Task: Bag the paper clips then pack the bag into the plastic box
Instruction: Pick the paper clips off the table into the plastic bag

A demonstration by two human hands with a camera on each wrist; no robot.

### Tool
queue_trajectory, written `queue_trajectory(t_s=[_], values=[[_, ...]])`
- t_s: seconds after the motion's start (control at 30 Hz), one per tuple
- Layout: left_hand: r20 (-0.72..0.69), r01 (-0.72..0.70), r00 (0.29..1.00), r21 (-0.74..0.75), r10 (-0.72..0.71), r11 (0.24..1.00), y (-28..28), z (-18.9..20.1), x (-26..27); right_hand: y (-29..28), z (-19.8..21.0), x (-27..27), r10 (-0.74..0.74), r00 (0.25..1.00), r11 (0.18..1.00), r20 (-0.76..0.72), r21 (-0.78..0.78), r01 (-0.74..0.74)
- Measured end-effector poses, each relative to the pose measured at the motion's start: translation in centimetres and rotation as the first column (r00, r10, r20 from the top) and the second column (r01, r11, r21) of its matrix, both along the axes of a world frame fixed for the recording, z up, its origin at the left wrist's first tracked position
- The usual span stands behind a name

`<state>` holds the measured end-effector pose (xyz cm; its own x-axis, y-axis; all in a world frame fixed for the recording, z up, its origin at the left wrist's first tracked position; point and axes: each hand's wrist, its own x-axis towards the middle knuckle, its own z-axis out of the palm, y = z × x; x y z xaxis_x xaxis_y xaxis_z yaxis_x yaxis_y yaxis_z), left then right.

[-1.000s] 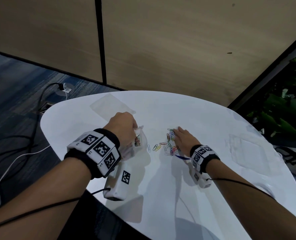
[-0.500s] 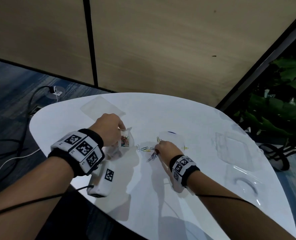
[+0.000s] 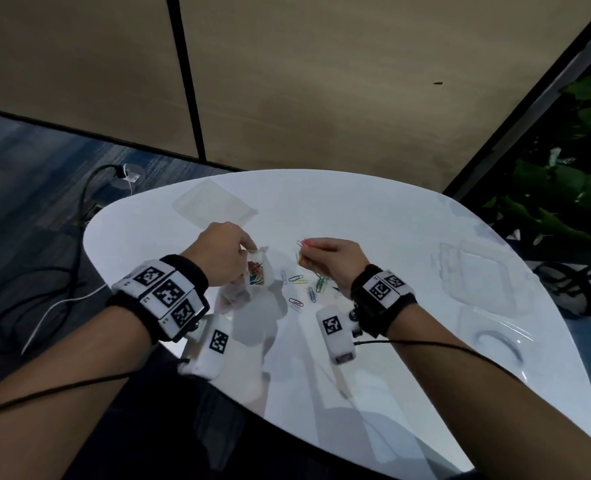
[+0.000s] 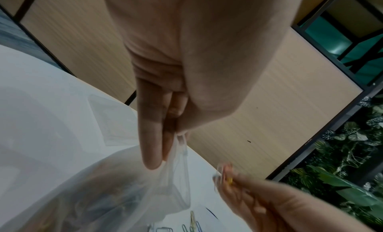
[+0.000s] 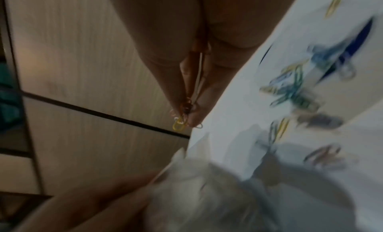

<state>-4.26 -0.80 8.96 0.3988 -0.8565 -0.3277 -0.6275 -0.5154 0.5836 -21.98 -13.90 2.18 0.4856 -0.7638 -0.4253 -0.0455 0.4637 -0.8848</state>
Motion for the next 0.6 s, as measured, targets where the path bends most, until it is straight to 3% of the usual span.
queue_trajectory(t_s=[0.1,0.17,0.27,0.37,0.43,0.5,0.6], values=[[-0.052,-0.008,0.999,-0.005,0.008,1.0,-0.5,-0.2,-0.6,3.1,1.7,1.8,0.075,0.993,0.997,0.088,-0.006,-0.075],[-0.119,-0.03,0.992,-0.01,0.029,0.999,-0.7,0.0,-0.8,4.7,1.4,2.4,0.123,0.991,0.977,-0.056,-0.169,-0.131],[-0.176,-0.048,0.983,-0.02,0.044,0.999,-0.7,0.5,-1.2,5.8,1.1,2.8,0.146,0.899,0.798,-0.413,-0.488,-0.354],[-0.17,-0.054,0.984,-0.035,0.047,0.998,-0.6,0.7,-1.4,5.1,2.4,2.7,0.18,0.876,0.673,-0.448,-0.593,-0.441],[-0.17,-0.062,0.984,-0.035,0.055,0.997,-0.7,0.6,-1.3,3.6,2.8,2.2,0.139,0.918,0.7,-0.372,-0.619,-0.357],[-0.174,-0.067,0.983,-0.031,0.06,0.997,-0.8,0.4,-1.2,1.6,2.4,1.2,0.089,0.953,0.801,-0.291,-0.547,-0.242],[-0.172,-0.059,0.984,-0.034,0.053,0.998,-0.8,0.4,-1.1,-0.9,0.9,-0.8,0.028,0.956,0.882,-0.29,-0.444,-0.161]])
